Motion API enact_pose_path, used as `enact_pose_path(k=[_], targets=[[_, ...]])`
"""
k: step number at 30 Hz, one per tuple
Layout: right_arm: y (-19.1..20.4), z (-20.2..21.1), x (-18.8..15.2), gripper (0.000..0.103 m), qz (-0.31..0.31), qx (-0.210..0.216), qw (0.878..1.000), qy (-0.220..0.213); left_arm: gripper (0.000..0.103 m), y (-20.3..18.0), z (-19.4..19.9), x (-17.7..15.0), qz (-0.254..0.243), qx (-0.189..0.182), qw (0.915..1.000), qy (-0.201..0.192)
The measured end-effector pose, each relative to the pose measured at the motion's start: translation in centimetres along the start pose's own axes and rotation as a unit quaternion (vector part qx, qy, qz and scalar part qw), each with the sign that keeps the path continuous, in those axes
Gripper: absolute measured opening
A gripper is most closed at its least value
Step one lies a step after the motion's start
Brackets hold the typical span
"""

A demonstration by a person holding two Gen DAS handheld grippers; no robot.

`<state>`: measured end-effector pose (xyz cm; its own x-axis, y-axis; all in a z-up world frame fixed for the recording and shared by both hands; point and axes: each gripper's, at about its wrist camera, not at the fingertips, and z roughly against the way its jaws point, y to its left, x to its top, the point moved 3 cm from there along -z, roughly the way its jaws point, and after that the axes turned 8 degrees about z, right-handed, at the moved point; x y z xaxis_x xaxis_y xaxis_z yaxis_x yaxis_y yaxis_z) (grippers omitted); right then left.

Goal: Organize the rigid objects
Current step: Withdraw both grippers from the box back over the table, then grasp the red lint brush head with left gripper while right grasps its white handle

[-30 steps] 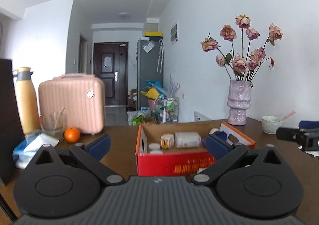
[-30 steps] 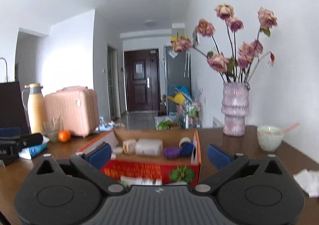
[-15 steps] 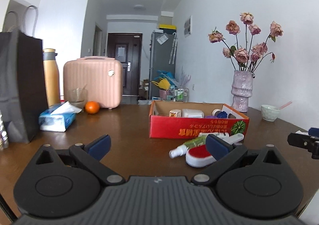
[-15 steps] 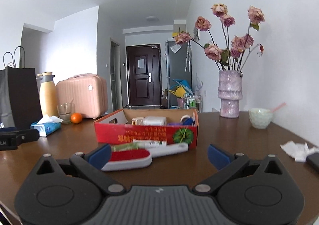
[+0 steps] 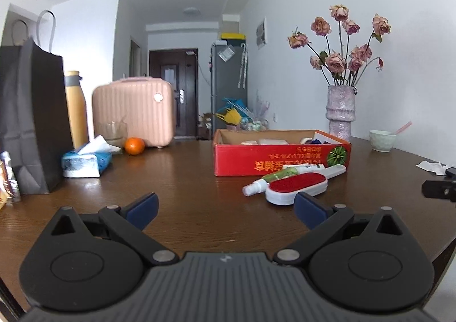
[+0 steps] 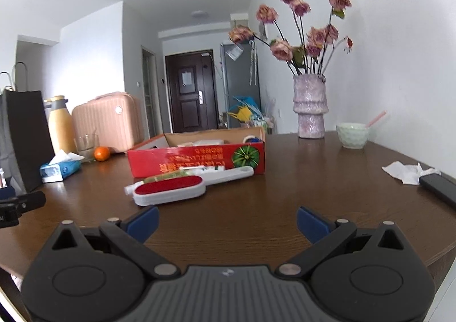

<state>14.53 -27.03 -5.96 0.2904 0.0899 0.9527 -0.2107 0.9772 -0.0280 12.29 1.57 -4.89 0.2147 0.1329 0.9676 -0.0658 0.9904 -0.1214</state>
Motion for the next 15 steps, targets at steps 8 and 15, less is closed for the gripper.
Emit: enact_pose_path(k=[8, 15], targets=[[-1.8, -4.3, 1.6, 0.098, 0.015, -0.002, 0.999, 0.03, 0.103, -1.4, -5.2, 0.8, 0.02, -0.009, 0.9987, 0.046], [-5.4, -12.3, 5.2, 0.082, 0.001, 0.022, 0.996, 0.091, 0.103, -2.4, -12.2, 2.1, 0.078, -0.042, 0.9859, 0.142]])
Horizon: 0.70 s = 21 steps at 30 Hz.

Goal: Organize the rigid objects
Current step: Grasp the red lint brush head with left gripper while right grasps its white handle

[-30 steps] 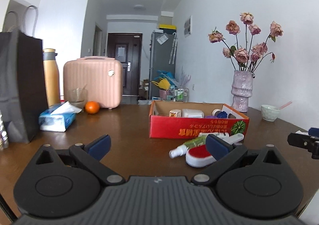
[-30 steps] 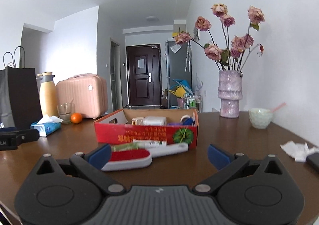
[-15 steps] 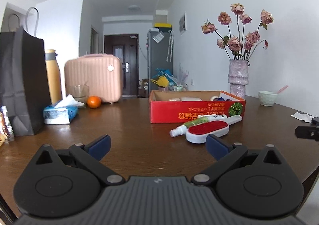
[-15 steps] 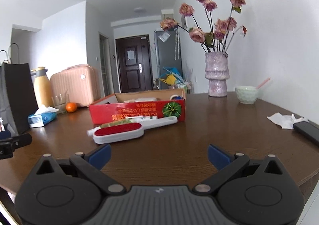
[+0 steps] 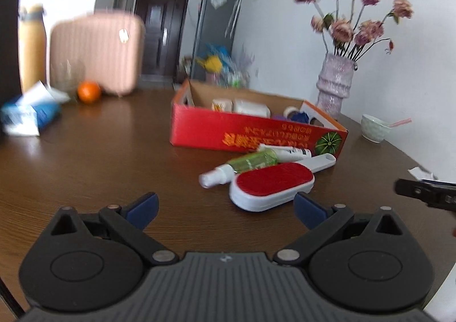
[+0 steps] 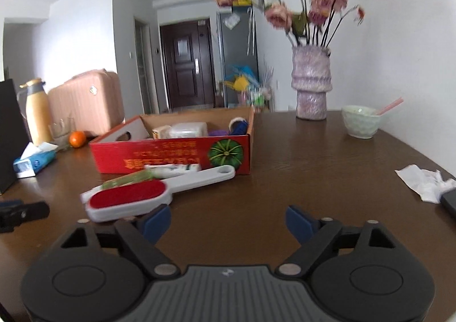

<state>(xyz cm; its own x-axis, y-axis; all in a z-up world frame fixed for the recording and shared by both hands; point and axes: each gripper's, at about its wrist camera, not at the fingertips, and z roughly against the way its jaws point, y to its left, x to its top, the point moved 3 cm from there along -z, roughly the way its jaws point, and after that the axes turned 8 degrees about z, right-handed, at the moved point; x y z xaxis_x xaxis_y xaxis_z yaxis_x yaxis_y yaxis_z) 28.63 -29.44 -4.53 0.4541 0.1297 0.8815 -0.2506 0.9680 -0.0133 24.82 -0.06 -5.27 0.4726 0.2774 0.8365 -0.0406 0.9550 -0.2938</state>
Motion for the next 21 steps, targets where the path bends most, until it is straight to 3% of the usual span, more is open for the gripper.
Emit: enact_pose_path(k=[3, 5, 9, 12, 14, 17, 19, 21], targets=[[-1.8, -3.9, 2.3, 0.072, -0.016, 0.037, 0.999, 0.023, 0.101, -0.1, -2.6, 1.1, 0.025, -0.011, 0.9991, 0.032], [-3.0, -6.6, 3.7, 0.059, -0.031, 0.047, 0.998, 0.032, 0.099, -0.2, -4.2, 1.7, 0.041, -0.018, 0.9978, 0.049], [-4.6, -11.9, 5.1, 0.051, -0.062, 0.07, 0.994, 0.062, 0.079, -0.3, -7.2, 2.4, 0.066, -0.023, 0.9941, 0.083], [-5.1, -15.2, 4.7, 0.037, -0.092, 0.095, 0.987, 0.092, 0.07, -0.3, -9.1, 2.3, 0.069, -0.022, 0.992, 0.104], [-5.3, -16.6, 4.1, 0.025, -0.098, 0.1, 0.985, 0.106, 0.068, -0.2, -9.8, 2.1, 0.07, -0.024, 0.9913, 0.109], [-5.6, -17.4, 3.4, 0.019, -0.115, 0.111, 0.981, 0.107, 0.063, 0.1, -10.0, 2.2, 0.088, -0.04, 0.9897, 0.106], [-5.7, -17.6, 3.2, 0.012, -0.126, 0.126, 0.978, 0.111, 0.053, 0.2, -10.1, 2.3, 0.099, -0.059, 0.9877, 0.106], [-5.5, -17.5, 3.2, 0.012, -0.123, 0.124, 0.978, 0.112, 0.052, 0.3, -10.1, 2.3, 0.106, -0.062, 0.9867, 0.106]])
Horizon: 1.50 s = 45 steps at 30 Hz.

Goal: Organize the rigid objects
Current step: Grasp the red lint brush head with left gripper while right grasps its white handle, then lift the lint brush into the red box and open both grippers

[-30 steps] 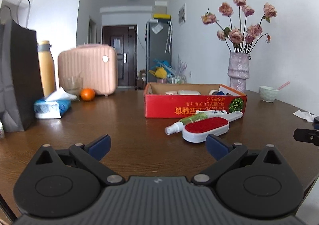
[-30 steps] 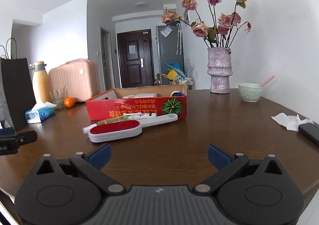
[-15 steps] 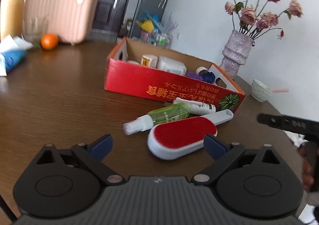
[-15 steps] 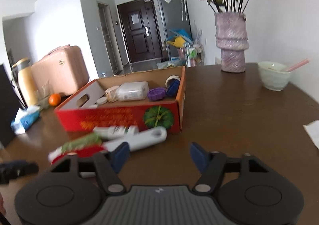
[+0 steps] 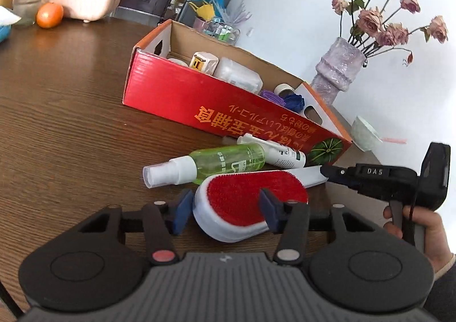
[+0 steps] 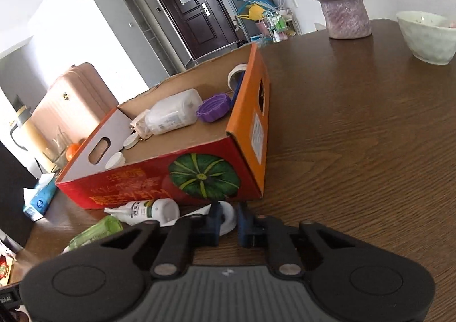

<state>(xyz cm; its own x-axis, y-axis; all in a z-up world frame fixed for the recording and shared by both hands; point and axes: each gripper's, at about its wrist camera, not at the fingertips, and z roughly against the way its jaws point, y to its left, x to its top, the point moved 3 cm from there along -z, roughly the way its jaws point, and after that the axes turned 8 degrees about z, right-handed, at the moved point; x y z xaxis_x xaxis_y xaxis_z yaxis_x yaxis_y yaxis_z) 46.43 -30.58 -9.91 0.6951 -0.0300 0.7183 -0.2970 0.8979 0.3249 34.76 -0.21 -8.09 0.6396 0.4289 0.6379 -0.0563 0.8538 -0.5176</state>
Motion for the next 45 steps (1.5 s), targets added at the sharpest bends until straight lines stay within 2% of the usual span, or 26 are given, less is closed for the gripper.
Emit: enact_pose_path(k=[5, 12, 18, 23, 26, 36, 41, 45], targets=[[1.1, 1.6, -1.3, 0.012, 0.015, -0.003, 1.0, 0.011, 0.051, 0.0, 0.8, -0.3, -0.005, 0.012, 0.9999, -0.008], [3.0, 7.8, -7.1, 0.012, -0.012, 0.005, 1.0, 0.009, 0.051, 1.1, 4.6, -2.1, -0.013, 0.004, 0.9998, -0.016], [5.3, 12.5, -10.7, 0.013, -0.041, -0.006, 0.999, -0.031, 0.051, 1.2, 8.1, -3.5, -0.014, -0.004, 0.9994, -0.031], [7.2, 15.5, -12.5, 0.013, -0.035, 0.001, 0.998, -0.053, 0.051, 0.5, 12.0, -4.4, -0.042, -0.013, 0.9962, -0.075], [8.4, 17.2, -13.1, 0.013, -0.027, -0.002, 0.997, -0.071, 0.051, 0.5, 13.6, -4.9, -0.044, -0.018, 0.9951, -0.087], [9.2, 19.1, -12.9, 0.013, -0.022, 0.003, 0.996, -0.092, 0.051, -0.2, 15.1, -4.2, -0.045, -0.028, 0.993, -0.105], [9.3, 18.6, -9.9, 0.013, -0.004, -0.014, 0.993, -0.115, 0.051, -0.8, 13.3, -1.3, -0.04, -0.04, 0.9932, -0.102], [9.2, 17.4, -5.4, 0.013, 0.005, -0.023, 0.992, -0.125, 0.051, -1.8, 11.1, 2.7, -0.032, -0.049, 0.9929, -0.104]])
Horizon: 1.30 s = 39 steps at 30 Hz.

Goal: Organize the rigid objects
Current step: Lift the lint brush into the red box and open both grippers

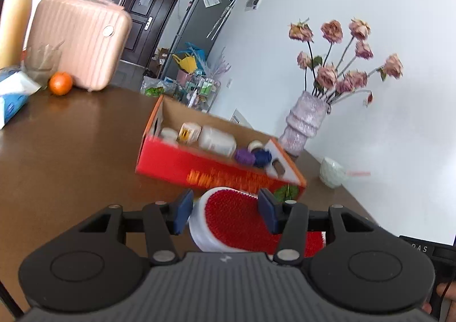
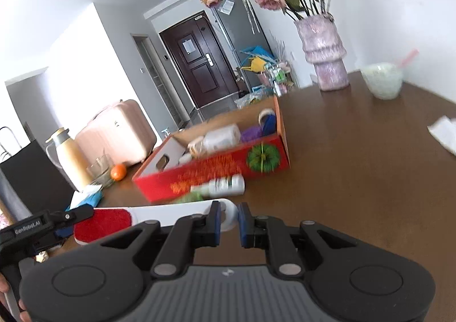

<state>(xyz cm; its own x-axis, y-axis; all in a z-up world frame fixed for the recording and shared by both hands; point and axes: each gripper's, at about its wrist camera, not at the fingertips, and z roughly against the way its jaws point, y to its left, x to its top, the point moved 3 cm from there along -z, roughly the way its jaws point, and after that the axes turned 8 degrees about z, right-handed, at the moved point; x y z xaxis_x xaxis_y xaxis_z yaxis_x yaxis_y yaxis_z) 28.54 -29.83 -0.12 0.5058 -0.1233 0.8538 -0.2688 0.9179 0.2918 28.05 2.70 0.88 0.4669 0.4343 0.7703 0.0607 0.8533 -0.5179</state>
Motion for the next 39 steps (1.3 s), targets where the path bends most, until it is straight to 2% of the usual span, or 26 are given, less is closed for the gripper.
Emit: enact_pose_path(k=[5, 10, 12, 15, 18, 21, 25, 27, 30, 34, 36, 39], targets=[[-0.8, -4.7, 7.0, 0.013, 0.012, 0.0, 1.0, -0.01, 0.051, -0.9, -5.7, 6.6, 0.023, -0.009, 0.9996, 0.009], [-1.5, -10.6, 12.3, 0.013, 0.042, -0.023, 0.999, -0.006, 0.051, -1.9, -11.5, 11.7, 0.016, -0.009, 0.9998, -0.001], [-2.6, -13.3, 13.4, 0.013, 0.03, -0.021, 0.999, 0.006, 0.051, -1.4, -14.3, 13.1, 0.021, -0.005, 0.9997, 0.007], [-4.3, -17.4, 13.8, 0.013, 0.021, -0.024, 0.999, 0.027, 0.05, 0.4, -19.6, 14.1, 0.033, 0.002, 0.9984, 0.045], [-5.6, -20.8, 13.0, 0.013, 0.018, -0.029, 0.998, 0.046, 0.046, 2.7, -24.0, 13.6, 0.059, 0.015, 0.9941, 0.091], [-6.3, -23.3, 12.3, 0.013, 0.021, -0.033, 0.997, 0.06, 0.046, 4.6, -26.8, 12.9, 0.071, 0.03, 0.9908, 0.111], [-5.4, -25.0, 11.5, 0.013, 0.069, -0.057, 0.994, 0.069, 0.046, 5.8, -28.6, 12.6, 0.073, 0.043, 0.9894, 0.118], [-4.7, -25.1, 11.2, 0.014, 0.094, -0.055, 0.992, 0.065, 0.05, 6.1, -29.2, 12.3, 0.065, 0.057, 0.9885, 0.124], [-4.0, -24.8, 11.2, 0.016, 0.122, -0.072, 0.989, 0.054, 0.054, 5.6, -29.0, 12.1, 0.044, 0.058, 0.9912, 0.11], [-3.9, -23.4, 11.7, 0.018, 0.114, -0.067, 0.99, 0.05, 0.058, 4.9, -27.7, 12.4, 0.034, 0.059, 0.9921, 0.106], [-3.8, -22.4, 12.2, 0.021, 0.11, -0.063, 0.991, 0.047, 0.067, 4.5, -26.6, 13.0, 0.018, 0.068, 0.993, 0.094], [-3.3, -20.5, 12.9, 0.028, 0.111, -0.061, 0.991, 0.043, 0.071, 3.7, -24.6, 13.8, -0.007, 0.081, 0.9933, 0.081]])
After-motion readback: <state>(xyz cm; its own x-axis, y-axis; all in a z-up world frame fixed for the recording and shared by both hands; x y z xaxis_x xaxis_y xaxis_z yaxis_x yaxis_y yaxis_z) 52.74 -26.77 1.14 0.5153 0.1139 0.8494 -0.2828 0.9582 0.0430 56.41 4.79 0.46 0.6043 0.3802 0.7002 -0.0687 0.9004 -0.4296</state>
